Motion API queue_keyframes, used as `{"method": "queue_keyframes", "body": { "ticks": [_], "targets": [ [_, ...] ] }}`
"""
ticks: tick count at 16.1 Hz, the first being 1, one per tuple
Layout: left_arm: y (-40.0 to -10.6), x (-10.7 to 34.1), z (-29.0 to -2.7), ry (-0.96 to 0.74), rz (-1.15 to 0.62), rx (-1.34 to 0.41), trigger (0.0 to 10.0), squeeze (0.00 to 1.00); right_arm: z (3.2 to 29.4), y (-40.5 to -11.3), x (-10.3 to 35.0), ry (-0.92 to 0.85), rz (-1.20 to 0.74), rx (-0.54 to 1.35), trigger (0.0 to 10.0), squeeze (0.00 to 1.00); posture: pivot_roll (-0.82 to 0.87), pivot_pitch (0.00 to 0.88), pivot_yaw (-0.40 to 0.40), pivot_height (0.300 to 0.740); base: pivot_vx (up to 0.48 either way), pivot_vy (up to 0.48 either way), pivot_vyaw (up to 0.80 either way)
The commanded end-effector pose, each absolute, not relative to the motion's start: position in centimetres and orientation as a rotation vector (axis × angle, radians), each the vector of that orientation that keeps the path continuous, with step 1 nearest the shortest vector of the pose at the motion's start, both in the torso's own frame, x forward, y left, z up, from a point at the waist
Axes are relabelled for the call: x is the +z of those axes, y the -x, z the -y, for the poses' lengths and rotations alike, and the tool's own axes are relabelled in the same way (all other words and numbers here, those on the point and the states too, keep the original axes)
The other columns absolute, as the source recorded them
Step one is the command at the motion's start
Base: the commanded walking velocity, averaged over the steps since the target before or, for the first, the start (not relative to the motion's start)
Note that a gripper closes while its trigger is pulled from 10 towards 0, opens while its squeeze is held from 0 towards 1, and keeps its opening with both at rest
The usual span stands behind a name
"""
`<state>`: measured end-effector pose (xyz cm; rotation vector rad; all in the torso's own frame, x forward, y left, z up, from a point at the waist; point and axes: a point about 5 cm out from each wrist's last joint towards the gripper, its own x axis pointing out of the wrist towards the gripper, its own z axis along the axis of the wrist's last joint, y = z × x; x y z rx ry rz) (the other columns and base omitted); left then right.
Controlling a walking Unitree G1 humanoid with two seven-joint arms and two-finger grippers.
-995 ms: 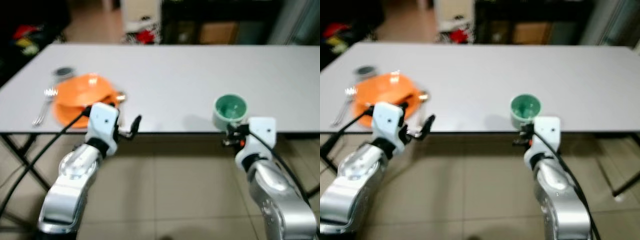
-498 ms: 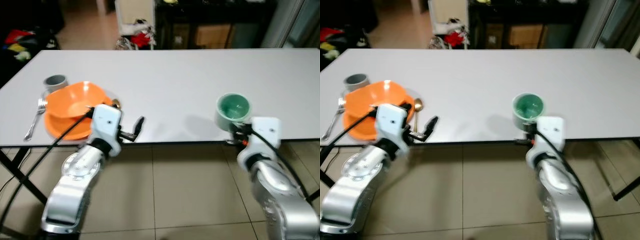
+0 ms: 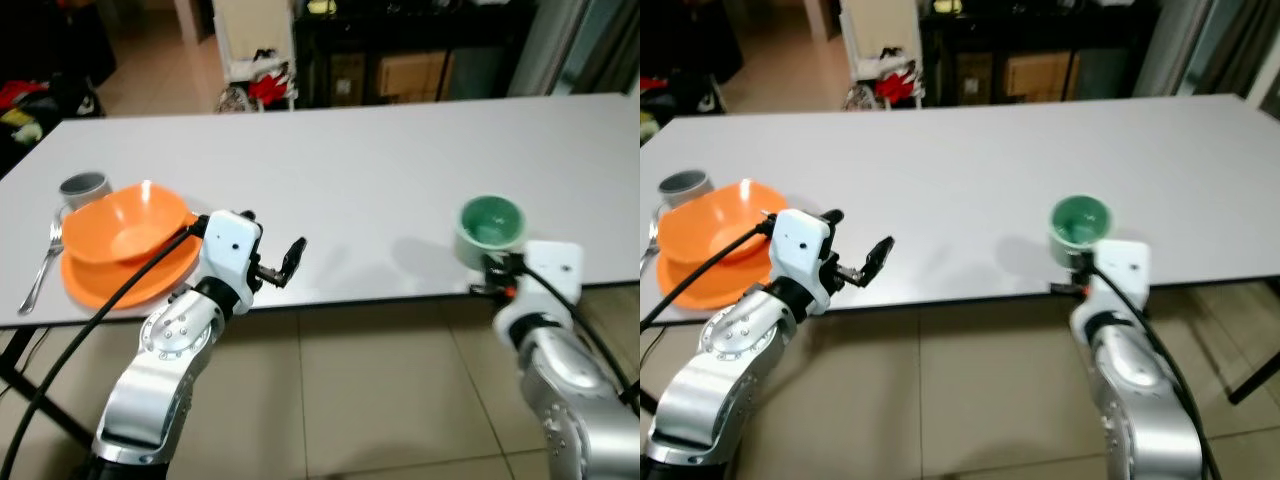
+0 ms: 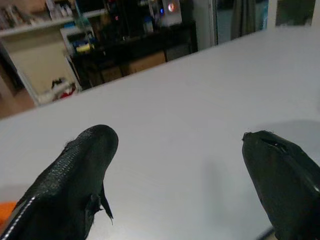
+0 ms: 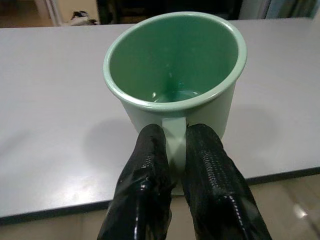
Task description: Setting the table
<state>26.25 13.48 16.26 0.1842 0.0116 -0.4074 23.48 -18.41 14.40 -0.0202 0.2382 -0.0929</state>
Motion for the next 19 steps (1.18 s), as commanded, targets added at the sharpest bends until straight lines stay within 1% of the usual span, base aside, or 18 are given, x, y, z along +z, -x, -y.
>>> {"method": "queue_keyframes", "body": {
  "ticks": [1,6,8,10,11,13,14,19],
  "targets": [
    [-26.29,16.07,-14.52,-0.195,-0.024,-0.376,10.0,0.16,17.24,-23.70,14.83,0.002,-0.212,-0.046,10.0,0.00,0.07,0.000,0.025,0.740,0.289,0.000,0.00],
    [-26.23,15.92,-14.49,-0.202,-0.031,-0.382,10.0,0.16,17.46,-23.34,14.71,0.008,-0.218,-0.053,10.0,0.00,0.07,0.000,0.040,0.740,0.288,0.000,0.00],
    [-26.10,16.21,-14.08,-0.199,-0.019,-0.412,10.0,0.16,17.46,-23.21,14.69,0.009,-0.219,-0.054,10.0,0.00,0.07,0.000,0.032,0.740,0.289,0.000,0.00],
    [-26.14,15.94,-14.00,-0.197,-0.028,-0.405,10.0,0.16,17.37,-23.26,14.79,0.010,-0.217,-0.051,10.0,0.00,0.07,0.000,0.039,0.740,0.289,0.000,0.00],
    [-25.97,16.18,-13.64,-0.198,-0.019,-0.434,10.0,0.16,17.45,-23.21,14.70,0.010,-0.221,-0.052,10.0,0.00,0.07,0.000,0.034,0.740,0.289,0.000,0.00],
    [-25.99,15.80,-14.13,-0.195,-0.034,-0.403,10.0,0.16,17.26,-23.30,14.46,0.017,-0.230,-0.046,10.0,0.00,0.07,0.000,0.036,0.740,0.289,0.000,0.00],
    [-25.91,16.07,-13.71,-0.196,-0.026,-0.424,10.0,0.16,17.21,-23.24,14.80,0.002,-0.224,-0.031,10.0,0.00,0.08,0.000,0.032,0.740,0.289,0.000,0.00],
    [-25.59,15.86,-14.37,-0.204,-0.040,-0.414,10.0,0.16,17.32,-23.25,14.73,0.008,-0.227,-0.020,10.0,0.00,0.08,0.000,0.028,0.740,0.288,0.000,-0.69]
  ]
}}
